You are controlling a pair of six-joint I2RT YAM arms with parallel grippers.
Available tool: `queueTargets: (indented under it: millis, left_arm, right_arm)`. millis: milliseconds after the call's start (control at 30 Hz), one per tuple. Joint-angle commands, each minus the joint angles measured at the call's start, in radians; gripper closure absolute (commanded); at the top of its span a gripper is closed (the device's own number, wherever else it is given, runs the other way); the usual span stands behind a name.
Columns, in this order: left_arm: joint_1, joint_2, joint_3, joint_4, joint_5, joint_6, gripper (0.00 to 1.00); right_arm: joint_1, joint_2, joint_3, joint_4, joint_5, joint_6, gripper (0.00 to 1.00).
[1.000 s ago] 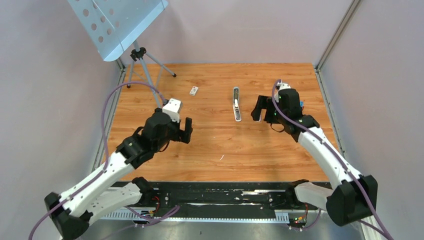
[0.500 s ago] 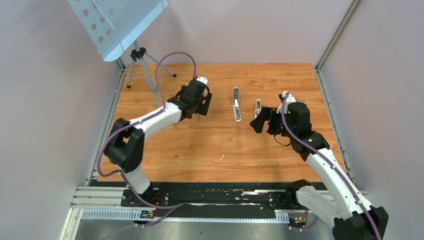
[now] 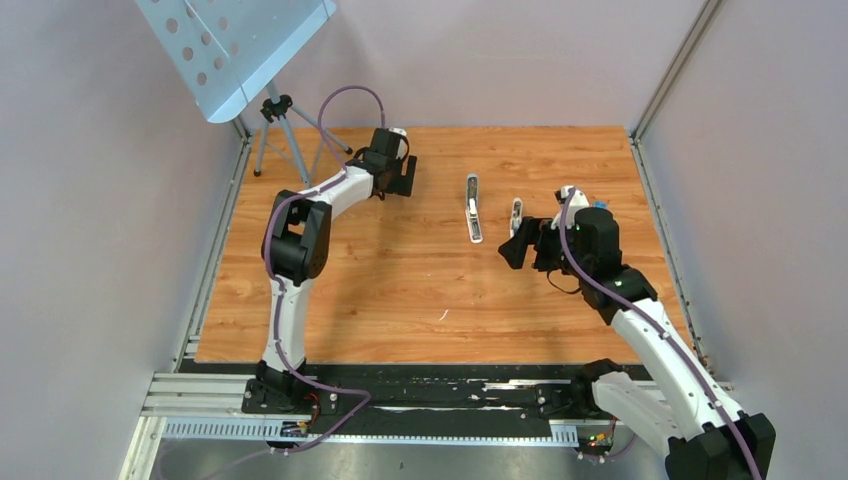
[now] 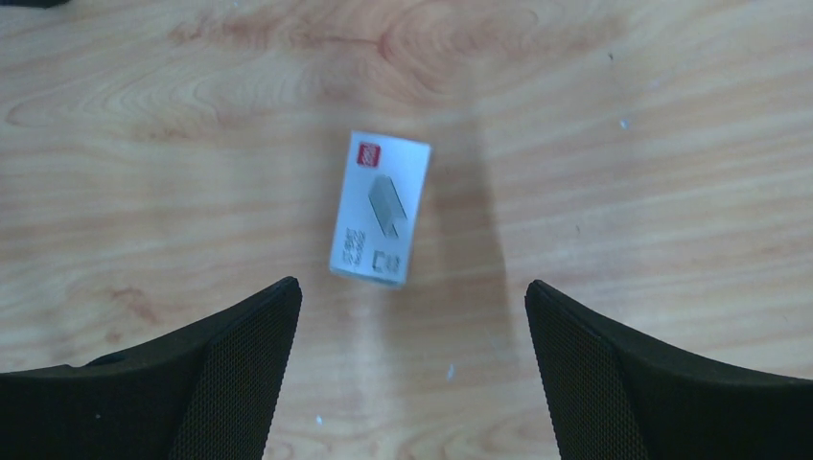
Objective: Load the staples into the stapler
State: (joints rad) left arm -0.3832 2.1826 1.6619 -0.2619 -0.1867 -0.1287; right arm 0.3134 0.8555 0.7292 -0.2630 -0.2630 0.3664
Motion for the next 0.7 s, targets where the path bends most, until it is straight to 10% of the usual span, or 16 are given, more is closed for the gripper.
queueTargets:
  millis: [0, 667]
  left_arm:
    - [0.025, 0.074, 0.105, -0.007, 0.048, 0.013, 0.12]
    - [0.069, 0.196, 0.225, -0.044, 0.123, 0.014, 0.27]
  right_arm:
    - [0.007, 0.010, -0.020, 0.039, -0.026, -0.017, 0.00]
    - [0.007, 0.076, -0.020, 0.046, -0.002, -0.042, 0.00]
